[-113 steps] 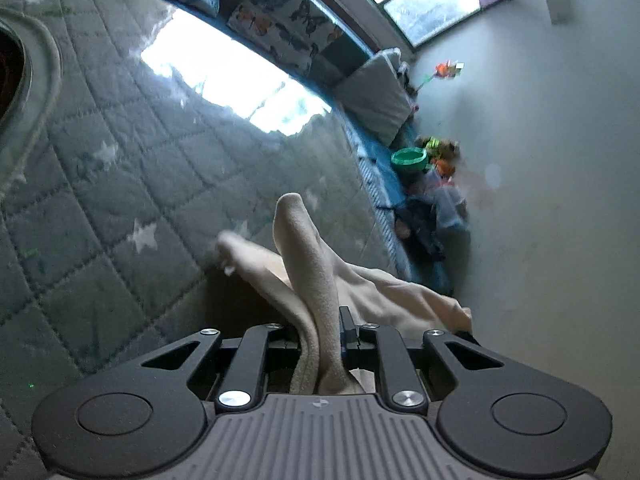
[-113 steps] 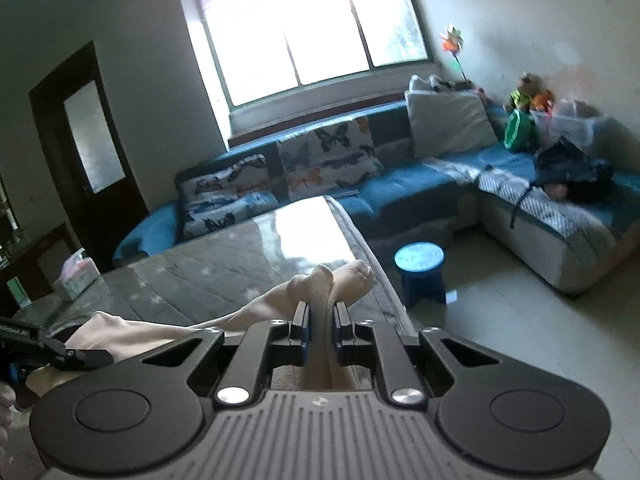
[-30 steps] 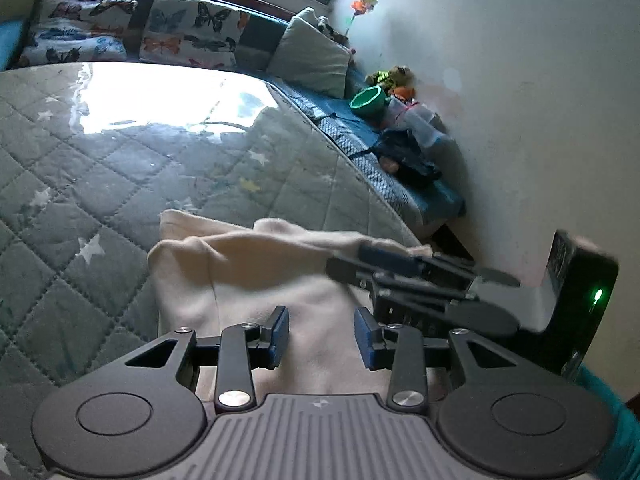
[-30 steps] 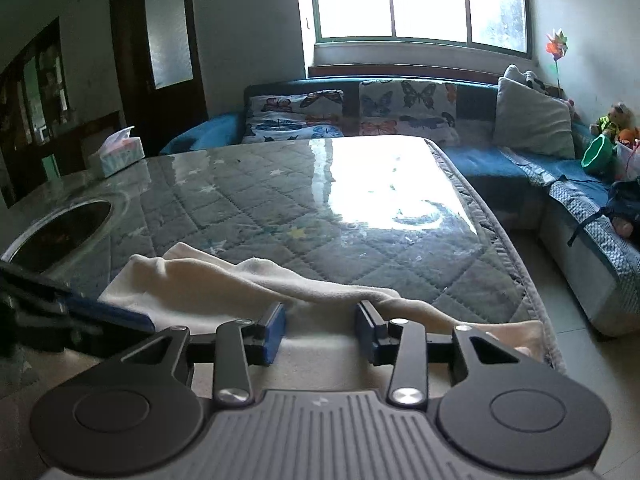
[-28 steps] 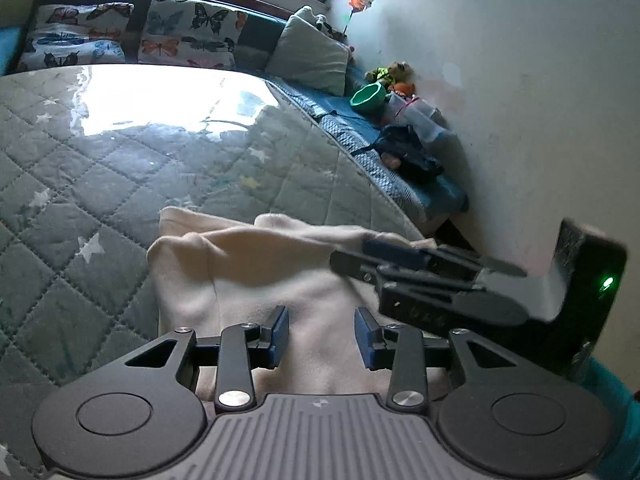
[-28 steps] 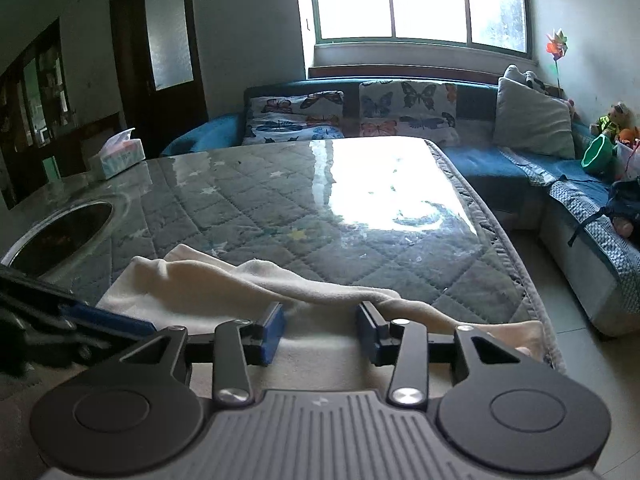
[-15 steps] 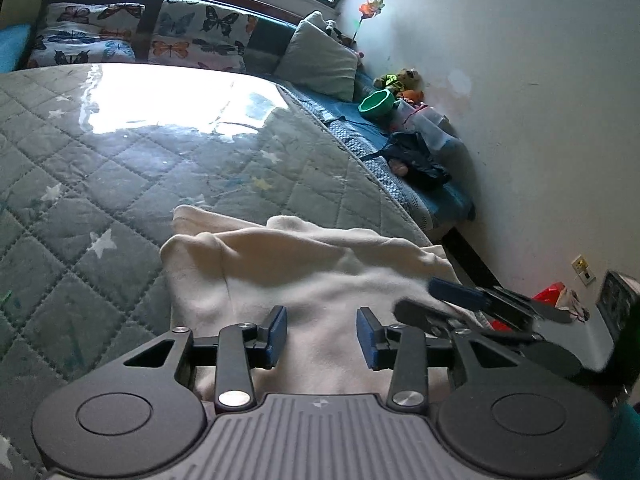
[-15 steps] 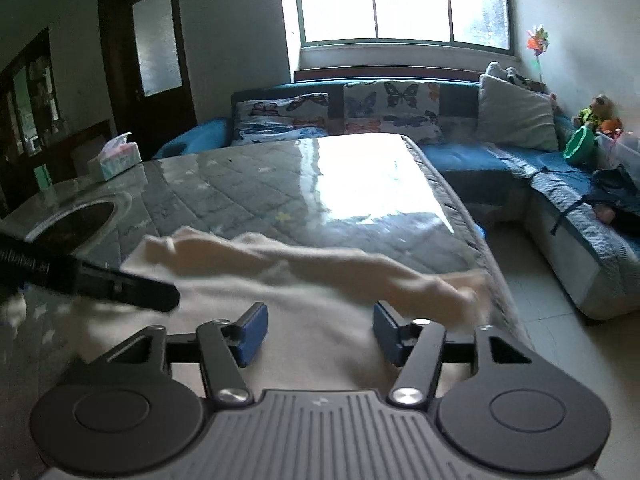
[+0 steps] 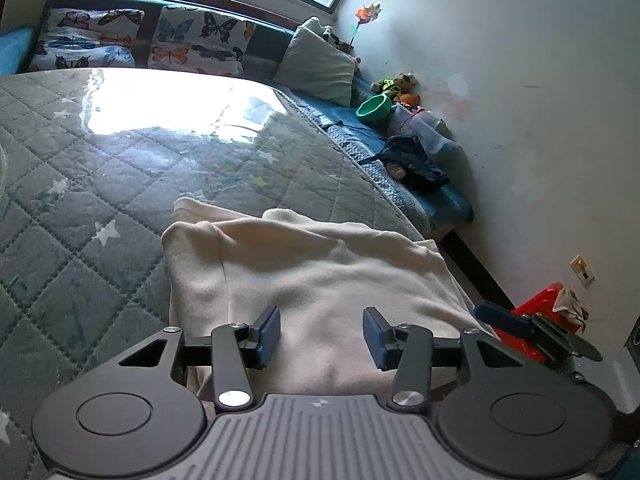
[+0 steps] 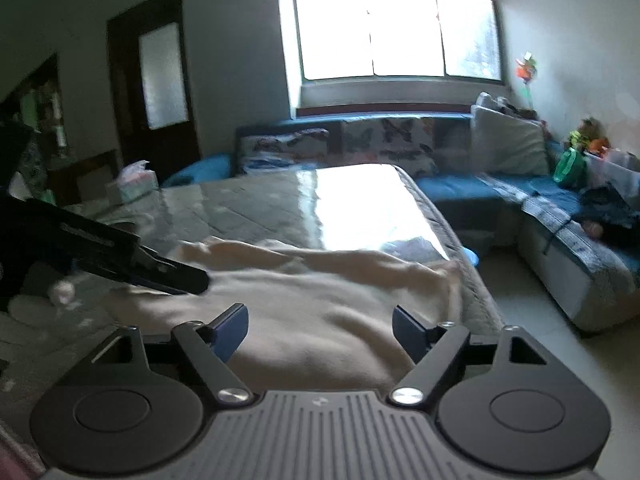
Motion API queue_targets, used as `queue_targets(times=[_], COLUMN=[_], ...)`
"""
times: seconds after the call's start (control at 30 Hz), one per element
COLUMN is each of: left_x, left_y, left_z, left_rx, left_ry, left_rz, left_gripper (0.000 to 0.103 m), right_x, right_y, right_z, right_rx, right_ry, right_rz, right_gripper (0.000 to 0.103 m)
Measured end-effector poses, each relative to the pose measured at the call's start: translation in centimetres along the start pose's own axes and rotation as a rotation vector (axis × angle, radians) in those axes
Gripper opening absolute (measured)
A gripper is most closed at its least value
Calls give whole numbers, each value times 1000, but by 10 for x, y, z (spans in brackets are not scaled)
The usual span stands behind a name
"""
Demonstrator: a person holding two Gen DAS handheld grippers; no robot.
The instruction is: Fold clothes
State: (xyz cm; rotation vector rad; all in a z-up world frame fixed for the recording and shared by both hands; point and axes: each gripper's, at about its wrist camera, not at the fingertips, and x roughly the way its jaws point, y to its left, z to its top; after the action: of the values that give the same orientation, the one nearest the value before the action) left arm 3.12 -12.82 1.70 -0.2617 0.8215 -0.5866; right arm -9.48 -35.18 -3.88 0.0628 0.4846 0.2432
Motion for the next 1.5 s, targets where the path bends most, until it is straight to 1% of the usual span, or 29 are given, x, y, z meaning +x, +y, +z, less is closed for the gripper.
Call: queue_targets(times=[0.07, 0.3, 0.43, 0.5, 0.6, 0.73, 0.83, 0.93, 1.07, 1.17, 1.27, 1.33, 1.4, 1.5], left_x=[-1, -5, -4, -5, -6, -8, -9, -9, -10, -14, -16, -17, -17, -21], left_y=[2, 4, 5, 4, 4, 7, 9, 10, 10, 10, 12, 15, 18, 17], left_z=[-1, -3, -2, -2, -3, -4, -4, -3, -3, -4, -7, -8, -10, -10], left_rx=[-7, -11, -12, -15, -14, -24, -27, -26, -30, -32, -33, -37, -43, -41], left_ry=[-2, -5, -2, -3, -4, -5, -5, -4, -6, -15, -18, -17, -17, -26], left_rz=[0, 5, 5, 3, 1, 0, 1, -2, -3, -1, 3, 10, 16, 18], left_gripper=[49, 50, 50, 52, 53, 53, 53, 53, 53, 53, 53, 53, 53, 53], right_x=[2, 18, 14, 9, 11, 27, 35, 34, 21, 12, 7, 5, 4, -1], right_y=[-1, -8, -20, -18, -14, -7, -10, -21, -21, -14, -11, -10, -13, -10], right_z=[-1, -8, -14, -12, -5, 2, 2, -4, -5, -6, -10, -14, -17, -13], right_rx=[6, 65, 110, 111, 109, 106, 114, 154, 151, 126, 109, 105, 118, 96], right_ry=[-3, 19, 9, -6, -27, -10, 14, 24, -3, -11, 4, 14, 21, 3], right_rz=[20, 29, 37, 36, 58, 93, 66, 25, 1, 13, 28, 23, 18, -5], right_gripper=[83, 83, 83, 83, 83, 83, 83, 83, 83, 83, 82, 80, 76, 76])
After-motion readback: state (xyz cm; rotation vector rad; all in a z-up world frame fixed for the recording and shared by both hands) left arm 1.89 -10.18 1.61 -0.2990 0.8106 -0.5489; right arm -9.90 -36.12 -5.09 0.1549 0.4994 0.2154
